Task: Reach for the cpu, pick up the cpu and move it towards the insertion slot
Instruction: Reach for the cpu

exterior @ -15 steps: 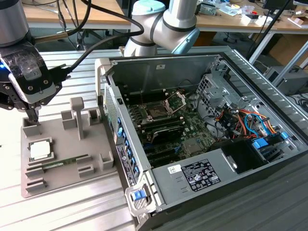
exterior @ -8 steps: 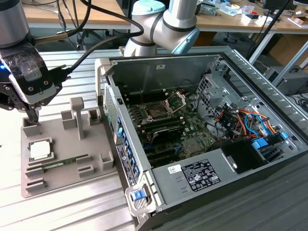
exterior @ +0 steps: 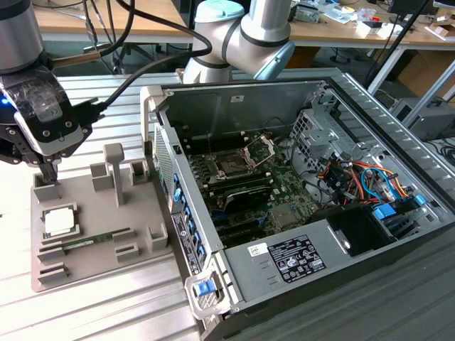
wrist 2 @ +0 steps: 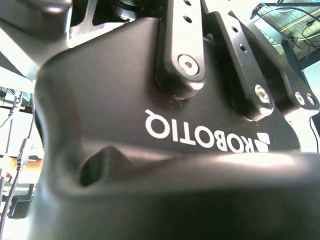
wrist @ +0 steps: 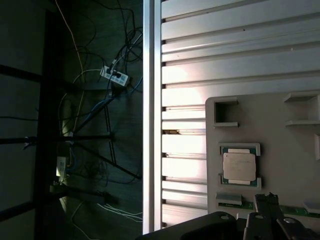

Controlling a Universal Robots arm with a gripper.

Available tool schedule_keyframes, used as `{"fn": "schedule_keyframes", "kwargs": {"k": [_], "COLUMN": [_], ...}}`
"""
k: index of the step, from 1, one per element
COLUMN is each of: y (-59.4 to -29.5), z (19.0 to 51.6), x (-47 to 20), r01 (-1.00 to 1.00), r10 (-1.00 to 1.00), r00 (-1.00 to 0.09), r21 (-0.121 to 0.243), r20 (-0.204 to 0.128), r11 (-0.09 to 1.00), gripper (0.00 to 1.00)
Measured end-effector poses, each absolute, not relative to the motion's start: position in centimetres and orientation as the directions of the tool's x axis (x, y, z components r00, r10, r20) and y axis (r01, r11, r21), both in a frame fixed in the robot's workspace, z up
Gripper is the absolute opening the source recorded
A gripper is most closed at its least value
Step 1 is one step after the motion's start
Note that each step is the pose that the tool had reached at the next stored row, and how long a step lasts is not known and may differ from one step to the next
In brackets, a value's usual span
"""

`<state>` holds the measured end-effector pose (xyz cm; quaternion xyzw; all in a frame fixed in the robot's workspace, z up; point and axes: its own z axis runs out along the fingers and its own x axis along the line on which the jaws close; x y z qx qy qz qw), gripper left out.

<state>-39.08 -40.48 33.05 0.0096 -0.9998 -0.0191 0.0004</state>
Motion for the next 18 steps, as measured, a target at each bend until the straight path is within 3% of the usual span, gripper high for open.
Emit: {"fn": "schedule_keyframes", "kwargs": {"k": [18], "y": [-40.5], "z": [31.5], "x": [-39.1], "r01": [-0.019], "r10": [-0.019], "r00": [-1.000], "r21": [0.038], "r20": [0.000], "r11": [0.999], "gripper": [0.10]}}
